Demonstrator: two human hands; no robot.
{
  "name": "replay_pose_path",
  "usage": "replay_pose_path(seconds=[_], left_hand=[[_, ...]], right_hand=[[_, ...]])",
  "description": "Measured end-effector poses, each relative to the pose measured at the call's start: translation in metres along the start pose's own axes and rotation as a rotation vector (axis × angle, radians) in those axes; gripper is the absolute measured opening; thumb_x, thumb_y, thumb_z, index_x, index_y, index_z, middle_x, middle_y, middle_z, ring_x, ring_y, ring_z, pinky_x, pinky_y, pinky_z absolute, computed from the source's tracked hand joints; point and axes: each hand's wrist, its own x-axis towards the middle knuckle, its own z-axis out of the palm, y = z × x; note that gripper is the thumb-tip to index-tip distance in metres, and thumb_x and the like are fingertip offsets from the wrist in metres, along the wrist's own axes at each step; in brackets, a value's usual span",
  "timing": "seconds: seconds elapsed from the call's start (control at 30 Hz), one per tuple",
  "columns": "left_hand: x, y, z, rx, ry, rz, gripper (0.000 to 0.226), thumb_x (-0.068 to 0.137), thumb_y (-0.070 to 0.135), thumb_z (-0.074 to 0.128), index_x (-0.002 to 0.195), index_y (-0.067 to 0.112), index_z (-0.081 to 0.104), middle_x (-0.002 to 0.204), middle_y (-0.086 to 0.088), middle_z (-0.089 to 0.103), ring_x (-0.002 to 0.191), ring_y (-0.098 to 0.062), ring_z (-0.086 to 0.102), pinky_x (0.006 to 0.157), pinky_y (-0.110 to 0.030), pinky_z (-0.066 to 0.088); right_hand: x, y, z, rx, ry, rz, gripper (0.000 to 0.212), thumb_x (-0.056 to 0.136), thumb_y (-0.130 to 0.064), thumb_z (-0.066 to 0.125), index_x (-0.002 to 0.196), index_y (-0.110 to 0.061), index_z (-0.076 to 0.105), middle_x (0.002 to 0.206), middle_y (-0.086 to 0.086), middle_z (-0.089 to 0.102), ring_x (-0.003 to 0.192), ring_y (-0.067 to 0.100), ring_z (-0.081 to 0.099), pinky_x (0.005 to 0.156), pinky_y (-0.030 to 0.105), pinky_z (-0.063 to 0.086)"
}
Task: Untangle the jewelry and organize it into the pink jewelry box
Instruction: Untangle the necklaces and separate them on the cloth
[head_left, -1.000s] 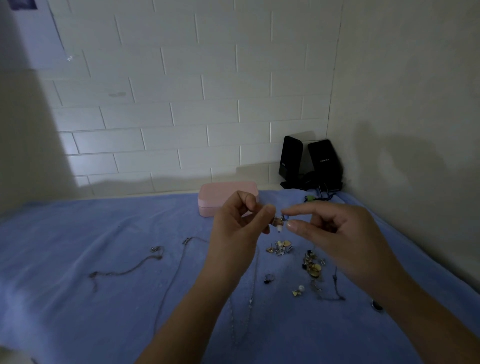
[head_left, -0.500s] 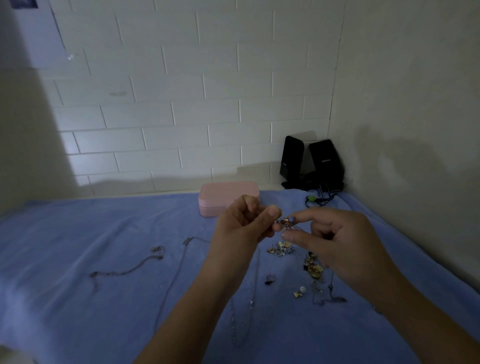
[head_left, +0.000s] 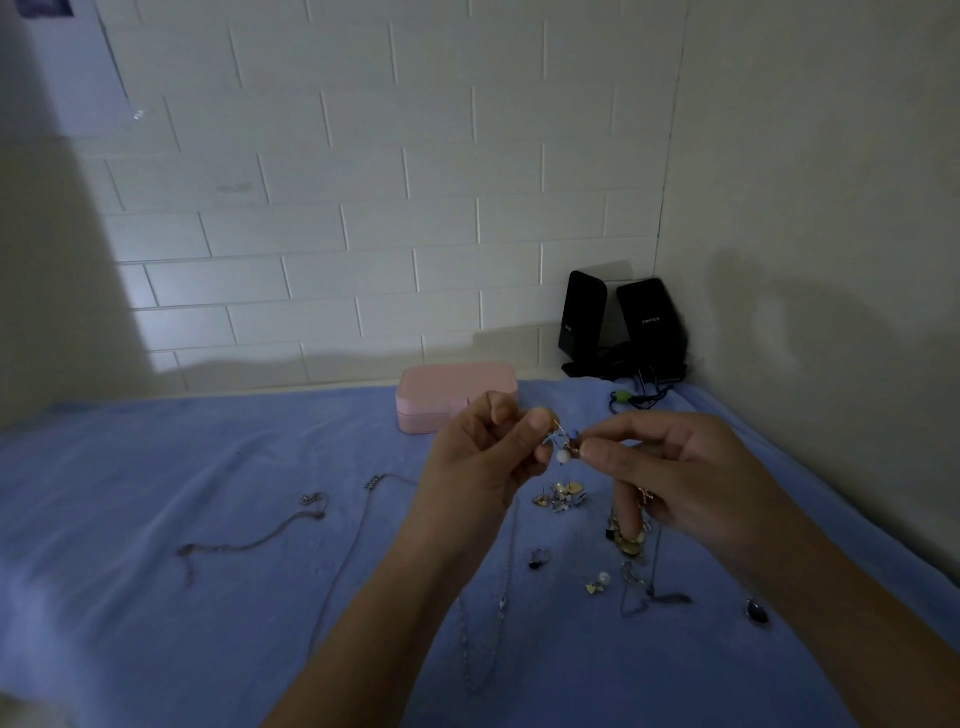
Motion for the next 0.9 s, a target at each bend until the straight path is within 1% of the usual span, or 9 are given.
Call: replay_pose_path(seconds=[0.1, 0.17, 0.23, 0.37, 0.53, 0.7, 0.77, 0.83, 0.9], left_hand=[[0.0005, -0.0018, -0.0019, 0.041, -0.021, 0.009, 0.026, 0.081, 0.013, 0.066, 0.065, 0.021, 0.047, 0.074, 0.001, 0.064, 0.068, -0.012, 0.058, 0.075, -0.026, 0.049], [0.0009, -0.0020, -0.0020, 0.042, -0.056, 0.010, 0.026, 0.079, 0.014, 0.065, 0.060, 0.026, 0.052, 0.076, 0.002, 0.064, 0.072, -0.012, 0.059, 0.075, -0.025, 0.050], [0.0006, -0.0012, -0.0001, 0.015, -0.075, 0.004, 0.028, 0.080, 0.011, 0.060, 0.058, 0.026, 0.053, 0.074, 0.001, 0.063, 0.070, -0.012, 0.060, 0.071, -0.022, 0.051], [-0.0002, 0.0003, 0.0022, -0.036, -0.092, -0.013, 0.027, 0.081, 0.008, 0.056, 0.059, 0.023, 0.053, 0.071, -0.001, 0.061, 0.067, -0.012, 0.061, 0.068, -0.021, 0.051], [-0.0012, 0.0002, 0.0008, -0.111, -0.121, -0.068, 0.017, 0.083, 0.007, 0.052, 0.071, 0.015, 0.045, 0.071, 0.000, 0.061, 0.063, -0.012, 0.059, 0.070, -0.024, 0.052], [-0.0009, 0.0010, 0.0008, -0.151, -0.136, -0.114, 0.014, 0.083, 0.007, 0.051, 0.073, 0.015, 0.045, 0.072, 0.000, 0.062, 0.063, -0.012, 0.057, 0.069, -0.023, 0.052], [-0.0013, 0.0015, 0.0014, -0.166, -0.130, -0.137, 0.012, 0.082, 0.007, 0.052, 0.076, 0.014, 0.045, 0.073, 0.000, 0.063, 0.063, -0.012, 0.057, 0.067, -0.022, 0.051], [-0.0013, 0.0017, 0.0017, -0.189, -0.127, -0.158, 0.010, 0.082, 0.007, 0.053, 0.077, 0.014, 0.048, 0.073, 0.000, 0.064, 0.061, -0.010, 0.058, 0.062, -0.020, 0.050], [-0.0016, 0.0025, 0.0029, -0.217, -0.115, -0.179, 0.015, 0.081, 0.001, 0.058, 0.075, 0.014, 0.055, 0.072, -0.002, 0.065, 0.057, -0.010, 0.059, 0.055, -0.018, 0.047]], right_hand=[[0.0000, -0.0004, -0.0012, 0.030, -0.026, -0.001, 0.017, 0.073, -0.025, 0.061, 0.080, -0.012, 0.070, 0.055, 0.014, 0.066, 0.033, 0.014, 0.043, 0.037, 0.020, 0.033], [0.0016, 0.0019, -0.0012, 0.043, -0.037, -0.039, 0.014, 0.077, -0.016, 0.061, 0.081, -0.007, 0.071, 0.069, 0.013, 0.071, 0.048, 0.019, 0.059, 0.049, 0.023, 0.045], [0.0031, 0.0052, -0.0013, 0.050, -0.010, -0.063, 0.011, 0.077, -0.009, 0.064, 0.080, -0.005, 0.073, 0.075, 0.013, 0.072, 0.064, 0.017, 0.066, 0.061, 0.018, 0.052], [0.0036, 0.0084, -0.0023, 0.079, 0.020, -0.103, 0.018, 0.064, -0.022, 0.067, 0.076, -0.011, 0.074, 0.082, 0.005, 0.072, 0.077, 0.008, 0.067, 0.072, 0.014, 0.051], [0.0018, 0.0073, -0.0033, 0.052, 0.000, -0.136, 0.013, 0.064, -0.024, 0.069, 0.071, -0.017, 0.076, 0.079, 0.003, 0.072, 0.077, 0.008, 0.067, 0.072, 0.014, 0.051], [-0.0015, 0.0044, -0.0029, -0.026, -0.029, -0.152, 0.014, 0.066, -0.024, 0.068, 0.073, -0.015, 0.075, 0.067, -0.001, 0.070, 0.064, 0.005, 0.064, 0.066, 0.015, 0.050], [-0.0015, 0.0040, -0.0030, -0.094, -0.021, -0.176, 0.015, 0.068, -0.030, 0.069, 0.073, -0.017, 0.076, 0.068, 0.004, 0.068, 0.059, 0.011, 0.061, 0.061, 0.020, 0.050], [-0.0015, 0.0045, -0.0028, -0.139, -0.024, -0.188, 0.013, 0.073, -0.036, 0.075, 0.074, -0.023, 0.075, 0.067, 0.010, 0.066, 0.054, 0.020, 0.057, 0.057, 0.032, 0.048], [-0.0018, 0.0045, -0.0026, -0.156, -0.033, -0.175, 0.013, 0.076, -0.038, 0.074, 0.075, -0.025, 0.073, 0.062, 0.012, 0.064, 0.049, 0.022, 0.054, 0.052, 0.033, 0.045]])
